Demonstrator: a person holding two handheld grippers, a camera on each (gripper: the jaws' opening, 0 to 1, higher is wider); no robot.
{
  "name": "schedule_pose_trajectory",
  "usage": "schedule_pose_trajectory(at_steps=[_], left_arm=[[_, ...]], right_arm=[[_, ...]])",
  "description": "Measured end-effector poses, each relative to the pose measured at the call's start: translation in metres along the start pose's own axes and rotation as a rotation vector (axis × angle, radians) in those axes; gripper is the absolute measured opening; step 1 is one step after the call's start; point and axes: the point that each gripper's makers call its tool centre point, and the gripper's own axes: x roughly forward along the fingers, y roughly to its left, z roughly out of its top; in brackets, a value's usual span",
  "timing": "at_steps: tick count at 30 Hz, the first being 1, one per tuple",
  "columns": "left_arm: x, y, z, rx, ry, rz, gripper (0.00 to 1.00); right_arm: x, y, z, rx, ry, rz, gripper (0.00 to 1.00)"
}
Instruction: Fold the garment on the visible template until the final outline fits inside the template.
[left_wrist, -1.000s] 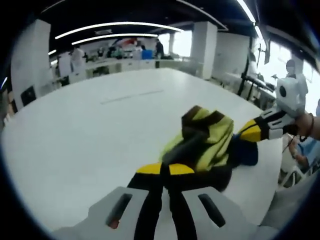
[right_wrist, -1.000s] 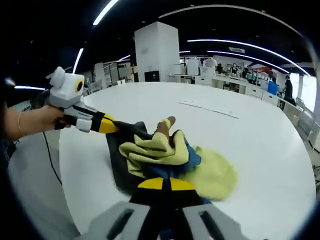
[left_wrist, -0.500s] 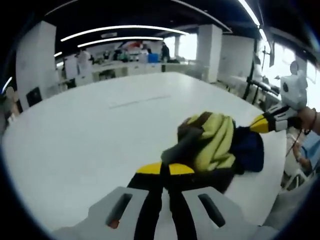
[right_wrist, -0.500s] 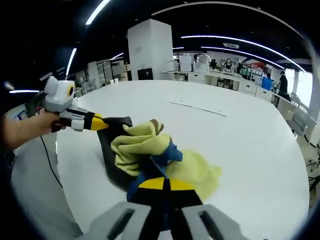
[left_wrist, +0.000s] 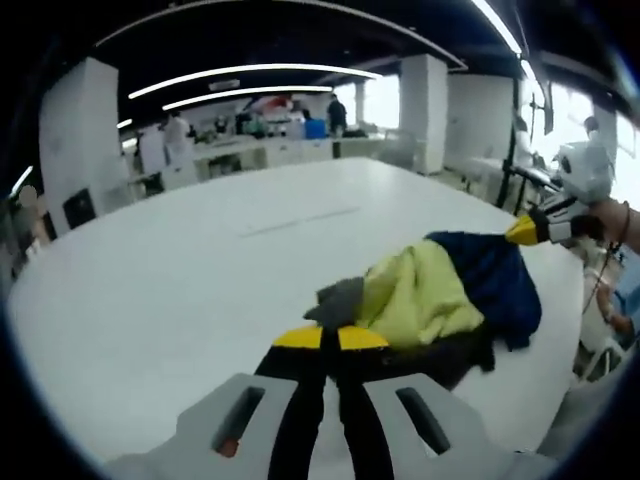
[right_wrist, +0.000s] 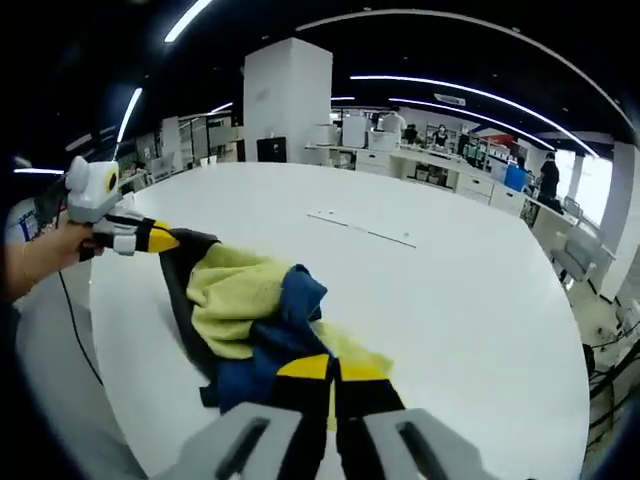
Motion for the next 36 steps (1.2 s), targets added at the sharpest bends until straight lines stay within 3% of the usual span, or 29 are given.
schedule_pose_trajectory(at_steps=[5, 10, 20, 25, 30, 36], left_arm=[[0.006, 0.011, 0.005, -0.027, -0.009, 0.008, 0.0], [0.015, 0.018, 0.003, -0.042, 0.033, 0.009, 0.0], [0.023, 0.056, 0.014, -0.075, 0.0, 0.075, 0.0], [0.033, 0.071, 0.004, -0.101, 0.028, 0.078, 0.0], [0.038, 0.076, -0.024, -0.058, 0.14, 0.094, 0.0], [0.041, 0.079, -0.045, -0.145, 0.186, 0.073, 0.0]], right_arm=[[0.003, -0.017, 0.01, 0.009, -0.007, -0.022, 0.0], [0.014, -0.042, 0.017, 0.029, -0.008, -0.042, 0.0], [0.022, -0.094, 0.018, 0.102, 0.006, -0.137, 0.0], [0.034, -0.112, 0.003, 0.16, 0.051, -0.147, 0.0], [0.037, -0.124, -0.012, 0.165, 0.087, -0.187, 0.0], [0.04, -0.135, -0.03, 0.172, 0.129, -0.215, 0.0]])
